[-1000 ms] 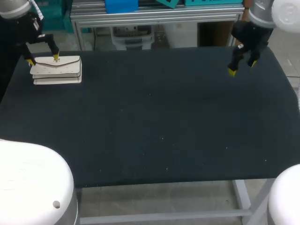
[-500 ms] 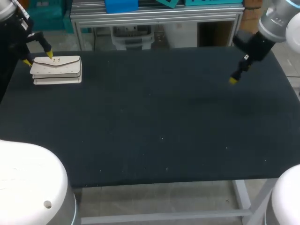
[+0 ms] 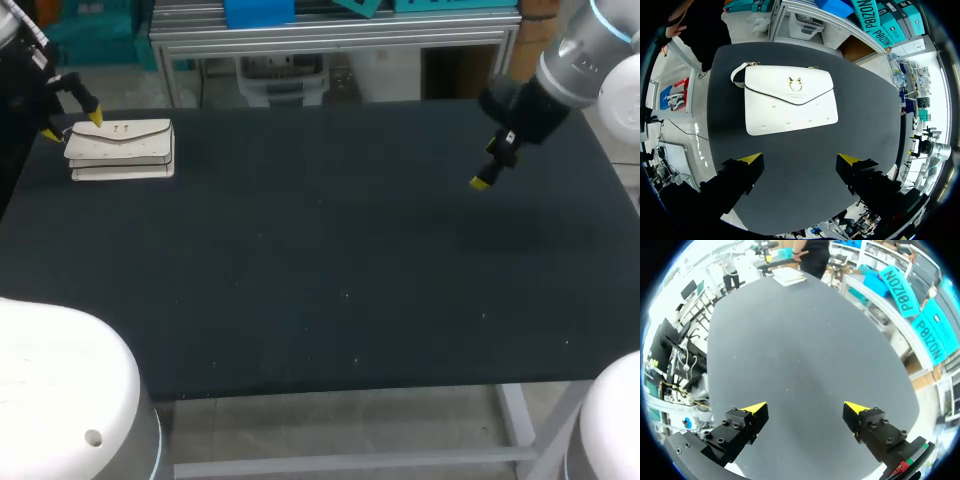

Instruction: Pick up the bag, open it, inspect its contents, close it, and place it on the opposite side

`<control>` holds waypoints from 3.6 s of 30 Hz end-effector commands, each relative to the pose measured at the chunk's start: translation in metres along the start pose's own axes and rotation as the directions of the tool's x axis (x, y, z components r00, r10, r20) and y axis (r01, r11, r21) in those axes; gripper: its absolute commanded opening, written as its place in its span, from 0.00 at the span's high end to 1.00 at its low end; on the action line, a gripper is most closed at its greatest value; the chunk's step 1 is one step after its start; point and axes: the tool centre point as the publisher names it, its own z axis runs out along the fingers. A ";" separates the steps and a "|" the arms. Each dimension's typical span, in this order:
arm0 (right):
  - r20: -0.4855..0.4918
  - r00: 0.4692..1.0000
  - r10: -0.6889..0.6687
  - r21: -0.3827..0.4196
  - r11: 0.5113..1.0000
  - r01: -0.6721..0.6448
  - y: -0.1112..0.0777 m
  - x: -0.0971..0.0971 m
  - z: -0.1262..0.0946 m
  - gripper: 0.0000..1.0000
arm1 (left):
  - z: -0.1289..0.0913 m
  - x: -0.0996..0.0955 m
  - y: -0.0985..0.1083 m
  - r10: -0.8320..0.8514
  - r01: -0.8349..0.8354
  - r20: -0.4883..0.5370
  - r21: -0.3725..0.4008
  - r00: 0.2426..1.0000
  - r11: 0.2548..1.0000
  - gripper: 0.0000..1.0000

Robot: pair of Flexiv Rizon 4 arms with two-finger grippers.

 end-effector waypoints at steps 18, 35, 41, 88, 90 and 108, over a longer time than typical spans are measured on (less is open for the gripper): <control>-0.074 0.932 -0.354 -0.157 0.927 0.340 0.017 0.037 0.051 0.00 | 0.047 -0.078 -0.066 -0.052 0.039 -0.211 -0.067 0.976 0.997 0.11; -0.115 0.892 -0.437 -0.186 0.892 0.413 0.026 0.049 0.066 0.00 | 0.071 -0.083 -0.075 -0.070 0.040 -0.300 -0.105 0.952 0.994 0.67; -0.134 0.876 -0.463 -0.200 0.879 0.433 0.026 0.052 0.070 0.00 | 0.074 -0.074 -0.069 -0.064 0.030 -0.310 -0.114 0.949 0.993 1.00; -0.109 0.896 -0.431 -0.193 0.893 0.406 0.021 0.056 0.073 0.00 | 0.110 0.077 0.029 -0.113 0.153 -0.379 0.076 0.918 0.985 1.00; -0.109 0.896 -0.431 -0.193 0.893 0.406 0.021 0.056 0.073 0.00 | 0.119 0.096 0.041 -0.140 0.179 -0.361 0.078 0.922 0.981 1.00; -0.109 0.896 -0.431 -0.193 0.893 0.406 0.021 0.056 0.073 0.00 | 0.159 0.184 0.094 -0.215 0.312 -0.291 0.348 0.932 0.884 1.00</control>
